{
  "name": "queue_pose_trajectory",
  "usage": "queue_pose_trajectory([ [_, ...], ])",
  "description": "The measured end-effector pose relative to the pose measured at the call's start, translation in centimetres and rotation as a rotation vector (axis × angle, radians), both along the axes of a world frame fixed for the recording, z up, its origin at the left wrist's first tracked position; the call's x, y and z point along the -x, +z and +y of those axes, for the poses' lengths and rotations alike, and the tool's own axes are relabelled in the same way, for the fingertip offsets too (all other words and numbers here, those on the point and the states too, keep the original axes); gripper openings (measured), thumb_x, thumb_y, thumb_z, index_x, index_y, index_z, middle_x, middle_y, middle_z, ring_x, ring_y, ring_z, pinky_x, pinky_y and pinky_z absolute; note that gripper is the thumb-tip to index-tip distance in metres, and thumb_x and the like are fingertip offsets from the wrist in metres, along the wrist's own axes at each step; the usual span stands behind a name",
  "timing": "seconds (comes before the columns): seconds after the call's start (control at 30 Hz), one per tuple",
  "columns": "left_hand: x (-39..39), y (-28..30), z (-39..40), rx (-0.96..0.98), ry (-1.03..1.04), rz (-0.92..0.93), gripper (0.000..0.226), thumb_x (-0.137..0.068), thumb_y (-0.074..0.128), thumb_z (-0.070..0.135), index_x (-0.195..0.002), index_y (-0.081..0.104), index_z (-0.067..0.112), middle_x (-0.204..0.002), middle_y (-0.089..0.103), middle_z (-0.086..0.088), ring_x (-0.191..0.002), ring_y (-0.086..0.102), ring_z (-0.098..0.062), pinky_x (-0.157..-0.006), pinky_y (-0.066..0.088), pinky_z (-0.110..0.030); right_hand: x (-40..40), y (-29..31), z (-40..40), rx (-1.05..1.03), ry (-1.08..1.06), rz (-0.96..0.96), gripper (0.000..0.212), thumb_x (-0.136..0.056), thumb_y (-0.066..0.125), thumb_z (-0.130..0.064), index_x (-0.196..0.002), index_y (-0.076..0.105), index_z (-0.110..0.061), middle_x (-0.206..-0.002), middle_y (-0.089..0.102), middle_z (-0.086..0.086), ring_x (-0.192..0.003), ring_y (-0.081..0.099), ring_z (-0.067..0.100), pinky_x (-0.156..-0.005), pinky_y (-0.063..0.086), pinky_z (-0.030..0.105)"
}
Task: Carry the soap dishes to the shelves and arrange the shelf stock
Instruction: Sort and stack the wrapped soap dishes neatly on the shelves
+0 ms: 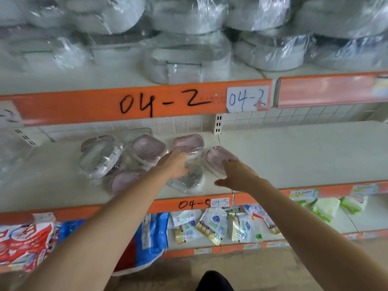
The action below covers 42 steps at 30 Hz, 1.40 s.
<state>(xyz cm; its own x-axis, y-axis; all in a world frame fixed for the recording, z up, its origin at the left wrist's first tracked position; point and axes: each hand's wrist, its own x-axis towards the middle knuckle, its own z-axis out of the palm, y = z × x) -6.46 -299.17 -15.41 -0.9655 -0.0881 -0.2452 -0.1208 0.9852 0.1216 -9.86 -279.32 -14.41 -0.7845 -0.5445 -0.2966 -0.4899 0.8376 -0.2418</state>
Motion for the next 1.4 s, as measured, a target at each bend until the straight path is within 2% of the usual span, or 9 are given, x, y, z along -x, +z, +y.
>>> queue_pose_trajectory([
  [0.13,-5.0,3.9,0.5,-0.061,0.005,-0.098,0.031,-0.096,0.054,0.027,-0.099,0.06,-0.003,-0.096,0.065,-0.02,-0.081,0.062,-0.031,-0.066,0.045,-0.036,-3.5,4.1,0.8,-0.001,0.065,-0.107,0.055,-0.088,0.065,-0.038,-0.129,0.048,-0.005,-0.126,0.056,0.009,-0.113,0.054,0.023,-0.093,0.043,0.029],
  [0.5,-17.0,15.9,0.7,-0.159,0.017,-0.149,0.039,-0.093,0.055,0.024,-0.106,0.056,-0.014,-0.104,0.056,-0.031,-0.102,0.056,-0.044,-0.081,0.048,-0.043,-13.6,14.8,1.5,0.065,0.109,-0.128,0.05,-0.086,0.068,-0.031,-0.129,0.051,-0.01,-0.124,0.057,0.007,-0.109,0.057,0.021,-0.096,0.046,0.034],
  [0.63,-19.6,18.5,0.2,-0.118,0.001,-0.137,0.032,-0.088,0.058,0.024,-0.064,0.055,0.002,-0.071,0.05,-0.02,-0.076,0.057,-0.037,-0.076,0.049,-0.043,-15.9,17.4,0.9,0.027,0.14,-0.088,0.049,-0.087,0.066,-0.029,-0.13,0.05,-0.012,-0.125,0.055,0.005,-0.108,0.056,0.02,-0.094,0.046,0.032],
  [0.7,-20.8,19.8,-0.2,-0.083,-0.017,-0.132,0.04,-0.087,0.059,0.024,-0.053,0.043,0.01,-0.074,0.058,-0.01,-0.071,0.058,-0.026,-0.076,0.053,-0.042,-16.9,18.9,0.4,0.001,0.176,-0.05,0.047,-0.088,0.065,-0.029,-0.129,0.051,-0.011,-0.124,0.055,0.005,-0.109,0.055,0.02,-0.093,0.046,0.03],
  [0.83,-22.2,24.1,-0.3,-0.028,-0.018,-0.096,0.024,-0.09,0.057,0.019,-0.078,0.06,-0.002,-0.076,0.05,-0.025,-0.067,0.056,-0.029,-0.071,0.05,-0.04,-17.7,22.5,-0.9,-0.015,0.25,0.079,0.043,-0.088,0.065,-0.031,-0.124,0.055,-0.01,-0.119,0.06,0.006,-0.106,0.057,0.021,-0.089,0.044,0.027],
  [0.93,-21.8,26.5,-1.9,-0.024,-0.003,-0.02,0.017,-0.088,0.057,0.021,-0.074,0.06,0.012,-0.058,0.043,-0.001,-0.055,0.044,-0.021,-0.05,0.034,-0.029,-17.2,25.4,-1.8,0.063,0.237,0.125,0.044,-0.088,0.066,-0.026,-0.127,0.053,-0.011,-0.12,0.06,0.006,-0.105,0.058,0.021,-0.09,0.047,0.03],
  [1.0,-21.2,27.7,-3.0,-0.054,0.05,0.033,0.027,-0.085,0.059,0.026,-0.064,0.055,0.01,-0.058,0.044,-0.001,-0.06,0.044,-0.021,-0.054,0.033,-0.028,-16.6,27.0,-2.2,0.098,0.234,0.164,0.041,-0.089,0.064,-0.027,-0.125,0.054,-0.011,-0.121,0.058,0.006,-0.106,0.056,0.021,-0.091,0.047,0.032],
  [1.17,-19.1,29.9,-4.6,-0.038,0.081,0.186,0.024,-0.085,0.062,0.042,-0.084,0.059,0.018,-0.102,0.059,-0.005,-0.096,0.057,-0.023,-0.086,0.049,-0.036,-14.4,30.0,-2.7,0.128,0.232,0.23,0.04,-0.092,0.058,-0.032,-0.126,0.053,-0.012,-0.126,0.056,0.004,-0.113,0.053,0.02,-0.093,0.042,0.029],
  [1.4,-14.5,33.4,-5.3,0.025,0.076,0.306,0.023,-0.086,0.06,0.036,-0.085,0.059,0.013,-0.088,0.055,-0.004,-0.084,0.055,-0.022,-0.077,0.047,-0.034,-8.4,33.4,-3.5,0.108,0.237,0.357,0.052,-0.092,0.058,-0.036,-0.135,0.045,-0.01,-0.133,0.049,0.008,-0.12,0.048,0.023,-0.098,0.041,0.034],
])
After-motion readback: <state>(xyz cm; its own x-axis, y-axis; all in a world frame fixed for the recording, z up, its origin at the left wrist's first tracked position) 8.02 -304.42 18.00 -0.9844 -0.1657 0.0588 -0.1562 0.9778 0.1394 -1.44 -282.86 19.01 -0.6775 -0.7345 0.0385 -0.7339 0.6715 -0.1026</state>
